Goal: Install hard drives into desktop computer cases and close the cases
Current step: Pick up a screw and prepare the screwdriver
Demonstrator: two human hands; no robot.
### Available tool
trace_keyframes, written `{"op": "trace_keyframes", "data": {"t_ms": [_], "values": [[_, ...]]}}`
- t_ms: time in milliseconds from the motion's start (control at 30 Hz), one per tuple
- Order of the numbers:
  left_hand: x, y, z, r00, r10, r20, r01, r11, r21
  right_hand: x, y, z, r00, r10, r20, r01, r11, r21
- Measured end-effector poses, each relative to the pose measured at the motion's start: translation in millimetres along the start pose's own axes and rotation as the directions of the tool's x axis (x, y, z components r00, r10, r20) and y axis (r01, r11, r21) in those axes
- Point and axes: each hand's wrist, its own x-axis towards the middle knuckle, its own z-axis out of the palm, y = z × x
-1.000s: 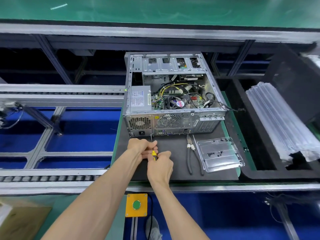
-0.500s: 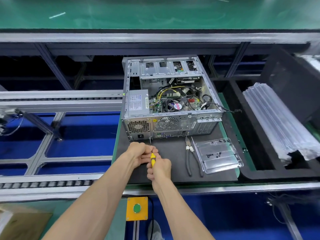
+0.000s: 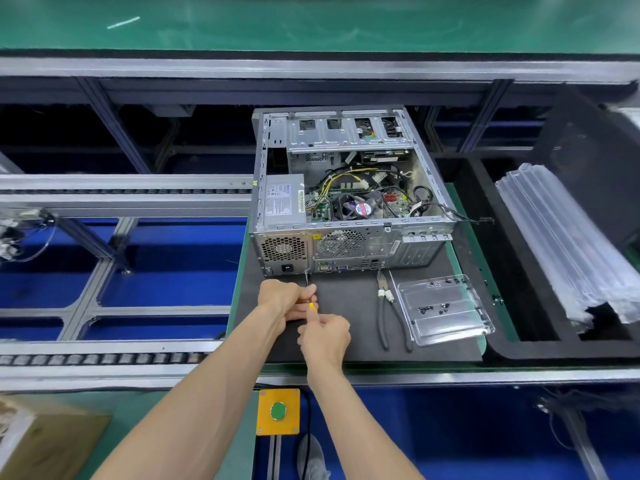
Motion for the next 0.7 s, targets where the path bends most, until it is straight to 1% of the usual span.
{"op": "trace_keyframes", "data": {"t_ms": [67, 100, 167, 200, 233, 267, 300, 333, 367, 400, 433, 467, 500, 533, 567, 600, 633, 667, 700], "values": [[-2.3, -1.7, -0.7, 1.0, 0.002, 0.019, -0.002, 1.0, 0.001, 4.0, -3.1, -4.1, 0.988, 0.145, 0.06, -0.154, 0.965, 0.212], [-3.4, -2.2, -1.3, 0.999, -0.006, 0.039, 0.006, 1.0, 0.005, 6.2, -5.5, -6.5, 0.976, 0.2, 0.091, -0.217, 0.935, 0.279], [-5.2, -2.6, -1.4, 0.997, -0.022, 0.07, 0.02, 1.0, 0.02, 8.6, -9.6, -10.2, 0.962, 0.239, 0.136, -0.27, 0.914, 0.303], [-5.9, -1.9, -0.5, 0.997, -0.024, 0.07, 0.023, 1.0, 0.021, 8.0, -11.3, -11.0, 0.966, 0.215, 0.143, -0.246, 0.933, 0.262], [-5.7, -0.8, 0.7, 0.998, -0.022, 0.054, 0.021, 1.0, 0.018, 7.3, -12.3, -10.7, 0.979, 0.156, 0.131, -0.175, 0.972, 0.157], [-5.3, 0.1, 1.9, 0.999, -0.017, 0.033, 0.017, 1.0, 0.006, 6.1, -12.6, -10.1, 0.993, 0.06, 0.105, -0.059, 0.998, -0.02], [-5.1, 0.8, 3.0, 1.0, -0.014, 0.014, 0.015, 1.0, -0.022, 4.5, -11.5, -10.0, 0.995, -0.059, 0.083, 0.077, 0.969, -0.235], [-5.2, 0.8, 3.8, 1.0, -0.013, 0.003, 0.013, 0.999, -0.05, 1.6, -9.4, -9.7, 0.982, -0.176, 0.074, 0.191, 0.889, -0.417], [-5.0, 0.2, 4.2, 1.0, -0.012, -0.003, 0.011, 0.998, -0.064, -2.4, -7.9, -9.4, 0.961, -0.266, 0.079, 0.267, 0.81, -0.522], [-5.0, -0.9, 4.1, 1.0, -0.009, -0.003, 0.009, 0.998, -0.065, -6.0, -6.8, -9.0, 0.941, -0.327, 0.082, 0.313, 0.756, -0.575], [-5.5, -1.7, 3.9, 1.0, -0.008, 0.001, 0.008, 0.998, -0.064, -7.6, -5.3, -7.7, 0.926, -0.368, 0.083, 0.34, 0.718, -0.608], [-5.6, -2.3, 3.6, 1.0, -0.007, 0.006, 0.008, 0.998, -0.066, -8.2, -4.1, -7.1, 0.919, -0.387, 0.077, 0.347, 0.702, -0.621], [-5.1, -2.6, 3.2, 1.0, -0.008, 0.009, 0.008, 0.997, -0.072, -7.1, -2.7, -6.4, 0.921, -0.385, 0.061, 0.341, 0.72, -0.604], [-4.4, -2.9, 2.9, 1.0, -0.008, 0.012, 0.009, 0.997, -0.08, -6.1, -2.8, -6.2, 0.934, -0.354, 0.035, 0.311, 0.766, -0.562], [-4.1, -3.5, 2.5, 1.0, -0.007, 0.016, 0.008, 0.996, -0.085, -3.8, -3.3, -6.8, 0.954, -0.301, 0.007, 0.267, 0.836, -0.48], [-4.1, -4.1, 2.3, 1.0, -0.003, 0.023, 0.005, 0.996, -0.085, -0.7, -3.5, -7.4, 0.975, -0.223, -0.009, 0.207, 0.919, -0.335], [-3.8, -4.8, 1.9, 0.999, 0.002, 0.034, 0.001, 0.997, -0.077, 1.4, -4.6, -7.4, 0.995, -0.104, 0.004, 0.103, 0.984, -0.144], [-3.6, -5.6, 1.4, 0.999, 0.008, 0.049, -0.005, 0.998, -0.066, 2.5, -6.7, -7.5, 0.998, 0.032, 0.054, -0.034, 0.999, 0.043], [-3.4, -6.4, 0.9, 0.998, 0.011, 0.062, -0.008, 0.999, -0.05, 3.2, -8.3, -8.4, 0.983, 0.136, 0.123, -0.157, 0.97, 0.184]]}}
